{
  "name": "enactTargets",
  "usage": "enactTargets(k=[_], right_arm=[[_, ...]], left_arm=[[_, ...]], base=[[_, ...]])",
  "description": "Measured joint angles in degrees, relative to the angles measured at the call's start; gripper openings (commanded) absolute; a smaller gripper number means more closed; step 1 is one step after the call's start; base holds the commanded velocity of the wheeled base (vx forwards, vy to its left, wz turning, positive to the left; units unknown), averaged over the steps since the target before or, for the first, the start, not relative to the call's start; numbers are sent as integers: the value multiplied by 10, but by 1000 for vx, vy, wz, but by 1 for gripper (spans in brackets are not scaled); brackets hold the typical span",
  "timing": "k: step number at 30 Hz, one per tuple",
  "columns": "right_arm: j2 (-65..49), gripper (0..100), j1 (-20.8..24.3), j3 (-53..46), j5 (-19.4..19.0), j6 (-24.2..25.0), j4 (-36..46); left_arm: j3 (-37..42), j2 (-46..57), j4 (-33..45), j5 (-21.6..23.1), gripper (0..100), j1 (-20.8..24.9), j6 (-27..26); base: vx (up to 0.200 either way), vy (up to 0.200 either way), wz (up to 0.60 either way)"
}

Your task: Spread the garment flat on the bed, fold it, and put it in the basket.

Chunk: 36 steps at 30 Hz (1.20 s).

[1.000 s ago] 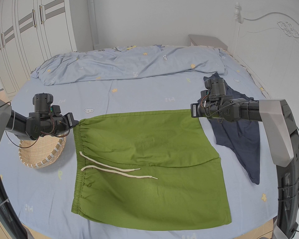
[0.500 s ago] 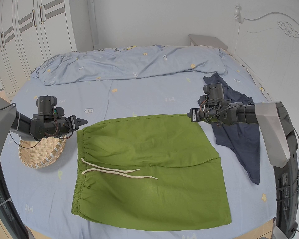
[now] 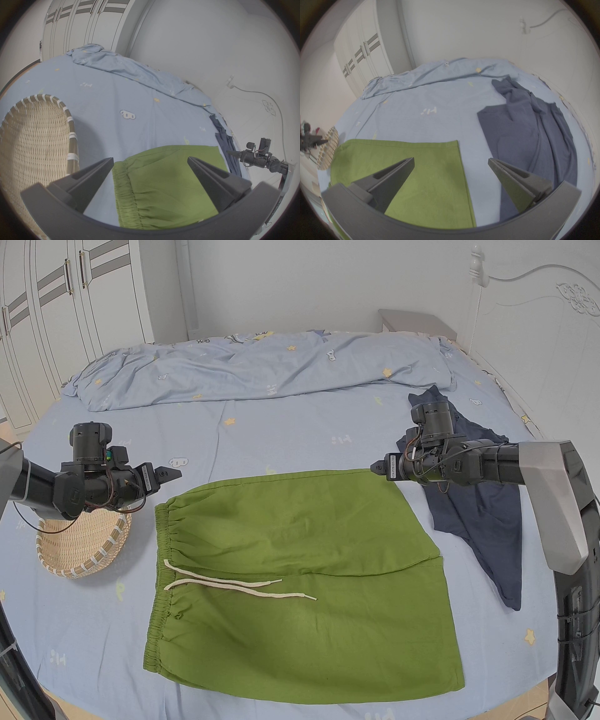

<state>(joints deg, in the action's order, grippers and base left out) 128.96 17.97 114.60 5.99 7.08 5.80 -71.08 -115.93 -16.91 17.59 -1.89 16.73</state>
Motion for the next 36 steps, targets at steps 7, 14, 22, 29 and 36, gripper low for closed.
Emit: enactTargets(k=[7,14,22,29,36], right_arm=[[-55,100,-6,-2,-3,86,100],[-155,100,-9,-94,-21,136,136],[-274,100,-12,-303,-72,154,94],[-377,100,-15,-503,-118,160,47],[-464,100,-16,-665,-159,165,2]], left_arm=[[53,69,3,1,100,15,32],[157,143,5,24,100,18,54],[297,228,6,80,100,0,61],[447,301,5,124,100,-17,40],[606,352,6,164,100,-31,-34]], base=[[0,0,0],[0,0,0],[0,0,0],[0,0,0],[0,0,0]])
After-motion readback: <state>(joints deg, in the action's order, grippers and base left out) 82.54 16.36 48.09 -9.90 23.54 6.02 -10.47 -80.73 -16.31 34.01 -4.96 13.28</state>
